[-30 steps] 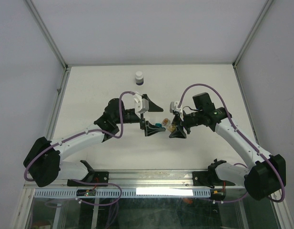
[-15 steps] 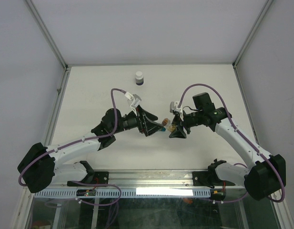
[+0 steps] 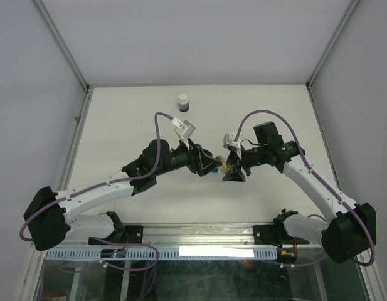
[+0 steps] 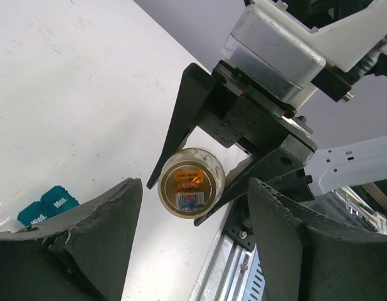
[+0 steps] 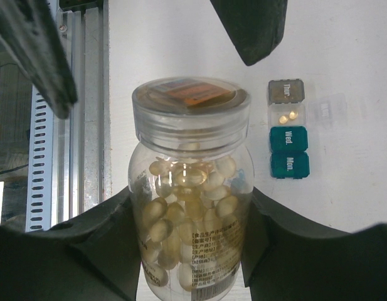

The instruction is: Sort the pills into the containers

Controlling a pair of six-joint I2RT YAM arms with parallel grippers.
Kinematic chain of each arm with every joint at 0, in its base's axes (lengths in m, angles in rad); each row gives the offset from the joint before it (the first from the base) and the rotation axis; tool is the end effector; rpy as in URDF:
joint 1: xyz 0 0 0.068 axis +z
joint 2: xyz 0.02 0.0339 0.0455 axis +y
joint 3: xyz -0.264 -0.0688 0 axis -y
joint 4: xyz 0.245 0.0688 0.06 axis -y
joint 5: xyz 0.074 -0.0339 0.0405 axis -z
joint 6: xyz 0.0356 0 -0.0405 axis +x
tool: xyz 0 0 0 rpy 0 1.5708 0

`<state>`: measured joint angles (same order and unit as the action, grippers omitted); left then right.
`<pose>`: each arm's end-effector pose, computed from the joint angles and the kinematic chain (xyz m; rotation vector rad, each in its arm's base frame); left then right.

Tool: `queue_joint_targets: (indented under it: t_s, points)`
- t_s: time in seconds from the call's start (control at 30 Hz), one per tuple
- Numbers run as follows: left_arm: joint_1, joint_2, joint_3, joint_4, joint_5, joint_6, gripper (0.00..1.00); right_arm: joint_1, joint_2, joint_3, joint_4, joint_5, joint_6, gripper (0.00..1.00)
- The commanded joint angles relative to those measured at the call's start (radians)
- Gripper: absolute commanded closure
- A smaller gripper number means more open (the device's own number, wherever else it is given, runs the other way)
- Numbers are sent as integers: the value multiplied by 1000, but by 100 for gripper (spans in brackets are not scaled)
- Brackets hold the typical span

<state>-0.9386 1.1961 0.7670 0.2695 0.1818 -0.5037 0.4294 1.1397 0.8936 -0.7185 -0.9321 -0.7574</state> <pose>0.1595 -0.2287 0.2945 0.5491 1.8075 -1.1883 0.1846 0.1160 0.2736 -1.5355 1.6502 0.9913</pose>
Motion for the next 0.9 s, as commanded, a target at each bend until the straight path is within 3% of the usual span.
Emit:
queue_joint_targets:
  t_s: [0.0,0.67,0.87]
  points:
    - [-15,27,64,-18,-5,28,35,-4,-15,44,39,-27,8,100]
    - [-19,76,114,-62,108,69,65,-4,-18,44,37,-30,6,100]
    - [-7,105,131,-62,292,289,83,-4,-20,45,37,-34,6,100]
